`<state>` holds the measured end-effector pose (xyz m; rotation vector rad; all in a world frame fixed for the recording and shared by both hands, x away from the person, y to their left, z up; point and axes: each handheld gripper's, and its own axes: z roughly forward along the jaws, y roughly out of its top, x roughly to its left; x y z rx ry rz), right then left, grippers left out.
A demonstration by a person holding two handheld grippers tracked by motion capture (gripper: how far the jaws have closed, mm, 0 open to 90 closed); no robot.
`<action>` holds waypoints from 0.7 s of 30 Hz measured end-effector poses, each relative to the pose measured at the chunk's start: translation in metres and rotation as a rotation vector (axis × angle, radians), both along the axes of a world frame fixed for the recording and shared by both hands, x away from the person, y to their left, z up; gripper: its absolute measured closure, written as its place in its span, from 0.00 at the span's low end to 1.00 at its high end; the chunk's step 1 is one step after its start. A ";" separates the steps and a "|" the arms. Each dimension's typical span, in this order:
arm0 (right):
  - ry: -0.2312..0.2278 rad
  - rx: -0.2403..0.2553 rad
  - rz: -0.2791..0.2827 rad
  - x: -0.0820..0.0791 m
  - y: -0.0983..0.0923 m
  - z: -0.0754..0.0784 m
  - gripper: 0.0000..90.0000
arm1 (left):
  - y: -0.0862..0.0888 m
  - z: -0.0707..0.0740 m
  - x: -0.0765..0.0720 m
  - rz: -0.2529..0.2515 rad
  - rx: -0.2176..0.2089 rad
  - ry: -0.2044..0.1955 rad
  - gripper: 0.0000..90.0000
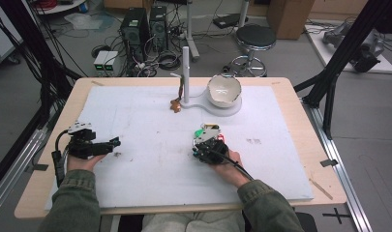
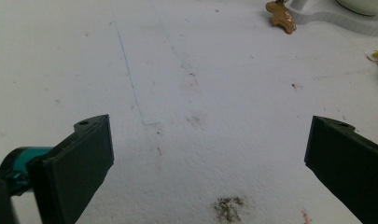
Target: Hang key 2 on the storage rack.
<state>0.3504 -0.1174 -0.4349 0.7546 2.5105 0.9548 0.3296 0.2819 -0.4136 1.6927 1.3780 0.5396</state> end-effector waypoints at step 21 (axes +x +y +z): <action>0.021 0.247 -0.111 0.002 -0.035 0.037 0.87 | 0.008 -0.001 -0.006 0.019 -0.012 -0.001 0.02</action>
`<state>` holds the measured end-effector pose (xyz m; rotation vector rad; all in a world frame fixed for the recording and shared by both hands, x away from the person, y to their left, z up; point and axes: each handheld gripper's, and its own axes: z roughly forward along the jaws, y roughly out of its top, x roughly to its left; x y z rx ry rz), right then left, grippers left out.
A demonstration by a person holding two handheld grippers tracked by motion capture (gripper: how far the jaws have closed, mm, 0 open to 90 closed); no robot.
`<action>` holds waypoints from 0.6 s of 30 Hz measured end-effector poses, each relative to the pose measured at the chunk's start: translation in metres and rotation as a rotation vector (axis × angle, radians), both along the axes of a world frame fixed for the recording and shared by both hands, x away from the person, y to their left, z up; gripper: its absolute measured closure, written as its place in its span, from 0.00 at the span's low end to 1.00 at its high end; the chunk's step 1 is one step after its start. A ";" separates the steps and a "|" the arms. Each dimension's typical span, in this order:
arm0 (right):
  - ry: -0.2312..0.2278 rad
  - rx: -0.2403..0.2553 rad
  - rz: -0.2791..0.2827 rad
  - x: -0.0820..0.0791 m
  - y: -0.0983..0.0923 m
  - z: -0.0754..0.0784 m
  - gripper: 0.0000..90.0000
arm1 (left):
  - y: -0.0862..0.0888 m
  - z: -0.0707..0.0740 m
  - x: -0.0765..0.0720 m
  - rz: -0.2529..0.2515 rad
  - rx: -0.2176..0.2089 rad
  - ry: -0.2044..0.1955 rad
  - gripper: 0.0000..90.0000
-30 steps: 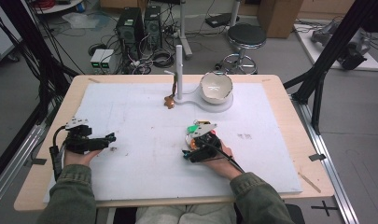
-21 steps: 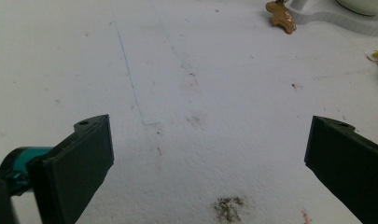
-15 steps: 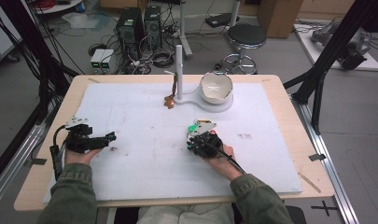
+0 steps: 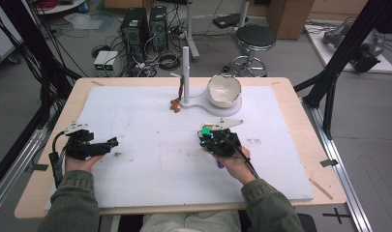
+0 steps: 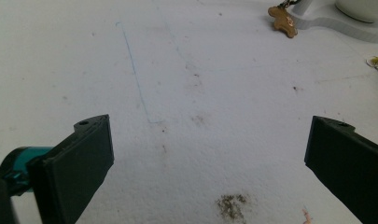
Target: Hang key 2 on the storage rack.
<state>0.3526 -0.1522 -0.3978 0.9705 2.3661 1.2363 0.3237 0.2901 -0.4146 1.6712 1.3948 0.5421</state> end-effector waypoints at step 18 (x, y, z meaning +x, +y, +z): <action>0.063 0.168 -0.056 0.015 -0.033 0.021 0.87 | 0.008 -0.009 -0.008 -0.025 0.006 0.023 0.02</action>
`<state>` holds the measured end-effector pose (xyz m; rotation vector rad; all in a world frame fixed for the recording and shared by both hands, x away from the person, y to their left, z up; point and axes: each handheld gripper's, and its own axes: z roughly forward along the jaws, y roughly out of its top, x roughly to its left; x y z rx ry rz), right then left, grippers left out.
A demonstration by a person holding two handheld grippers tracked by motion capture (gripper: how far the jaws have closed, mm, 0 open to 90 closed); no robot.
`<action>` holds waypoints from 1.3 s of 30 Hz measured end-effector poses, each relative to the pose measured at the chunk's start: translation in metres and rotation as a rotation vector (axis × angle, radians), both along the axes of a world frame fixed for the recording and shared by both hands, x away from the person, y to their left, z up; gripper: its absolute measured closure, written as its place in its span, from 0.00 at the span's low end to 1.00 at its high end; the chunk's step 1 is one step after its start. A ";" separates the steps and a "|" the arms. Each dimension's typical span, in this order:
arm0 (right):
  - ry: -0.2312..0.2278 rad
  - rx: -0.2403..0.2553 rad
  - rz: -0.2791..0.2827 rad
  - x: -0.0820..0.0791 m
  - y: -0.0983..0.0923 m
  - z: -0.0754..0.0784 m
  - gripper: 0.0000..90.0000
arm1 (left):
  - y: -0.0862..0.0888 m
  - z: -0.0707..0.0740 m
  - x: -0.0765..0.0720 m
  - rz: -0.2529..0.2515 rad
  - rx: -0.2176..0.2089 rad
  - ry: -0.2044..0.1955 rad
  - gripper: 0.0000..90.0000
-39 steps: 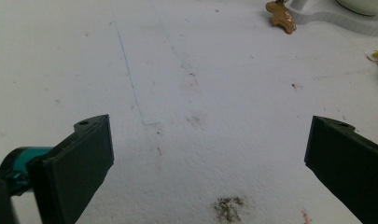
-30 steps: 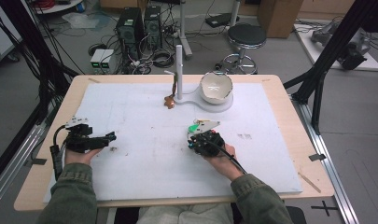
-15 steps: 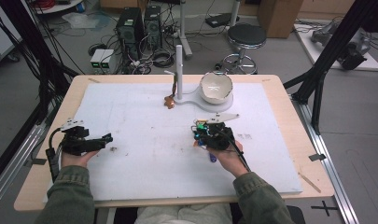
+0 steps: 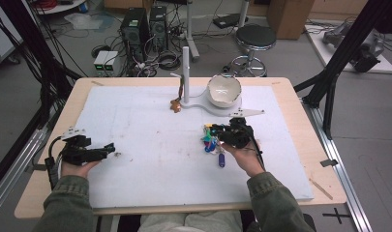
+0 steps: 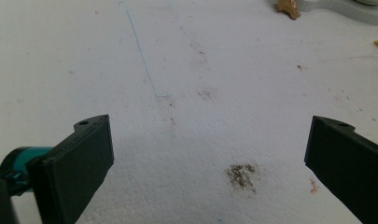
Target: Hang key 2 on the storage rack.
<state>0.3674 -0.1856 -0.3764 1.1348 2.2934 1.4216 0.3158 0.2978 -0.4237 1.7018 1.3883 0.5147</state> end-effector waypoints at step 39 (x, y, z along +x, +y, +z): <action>-0.023 -0.043 0.039 0.033 0.023 0.066 0.98 | 0.007 -0.002 0.004 0.029 -0.019 -0.013 0.02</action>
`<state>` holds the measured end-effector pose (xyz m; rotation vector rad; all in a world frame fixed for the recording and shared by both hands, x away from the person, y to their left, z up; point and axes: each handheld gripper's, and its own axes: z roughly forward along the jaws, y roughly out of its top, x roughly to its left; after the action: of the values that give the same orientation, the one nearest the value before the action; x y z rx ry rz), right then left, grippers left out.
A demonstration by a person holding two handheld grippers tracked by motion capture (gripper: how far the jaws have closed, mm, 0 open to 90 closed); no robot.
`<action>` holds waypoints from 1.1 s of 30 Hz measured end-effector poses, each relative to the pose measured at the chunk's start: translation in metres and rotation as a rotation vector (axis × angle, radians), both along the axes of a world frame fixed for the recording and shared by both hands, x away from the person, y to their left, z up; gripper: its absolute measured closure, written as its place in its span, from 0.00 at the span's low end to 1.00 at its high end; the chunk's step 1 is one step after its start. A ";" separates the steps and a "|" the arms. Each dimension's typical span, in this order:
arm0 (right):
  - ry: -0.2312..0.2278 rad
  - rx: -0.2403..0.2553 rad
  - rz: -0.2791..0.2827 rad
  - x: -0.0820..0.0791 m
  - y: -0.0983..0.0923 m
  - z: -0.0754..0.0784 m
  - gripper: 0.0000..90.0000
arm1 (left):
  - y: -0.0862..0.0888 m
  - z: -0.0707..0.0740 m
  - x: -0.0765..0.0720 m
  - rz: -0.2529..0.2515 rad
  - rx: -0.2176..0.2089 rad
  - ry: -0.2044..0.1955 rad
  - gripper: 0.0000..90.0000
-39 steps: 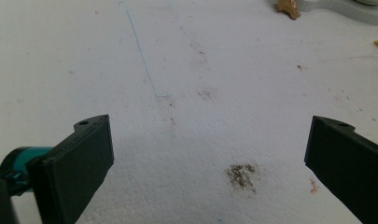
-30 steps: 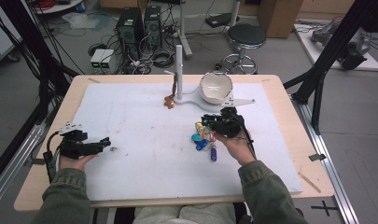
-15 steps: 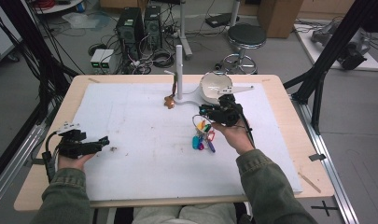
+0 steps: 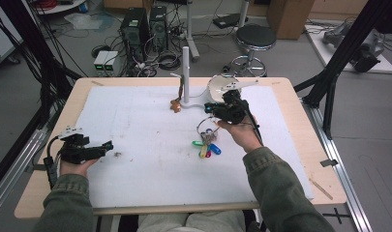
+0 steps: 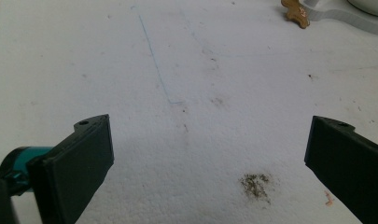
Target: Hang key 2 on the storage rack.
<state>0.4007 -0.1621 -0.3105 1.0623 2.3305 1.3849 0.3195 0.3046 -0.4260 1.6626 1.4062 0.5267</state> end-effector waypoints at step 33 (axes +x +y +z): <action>-0.056 0.057 -0.021 0.037 0.020 0.071 0.98 | 0.002 0.000 0.001 0.004 -0.014 -0.004 0.02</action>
<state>0.4375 -0.1423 -0.2390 1.0466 2.2463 1.4617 0.3202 0.3069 -0.4264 1.6472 1.4077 0.5212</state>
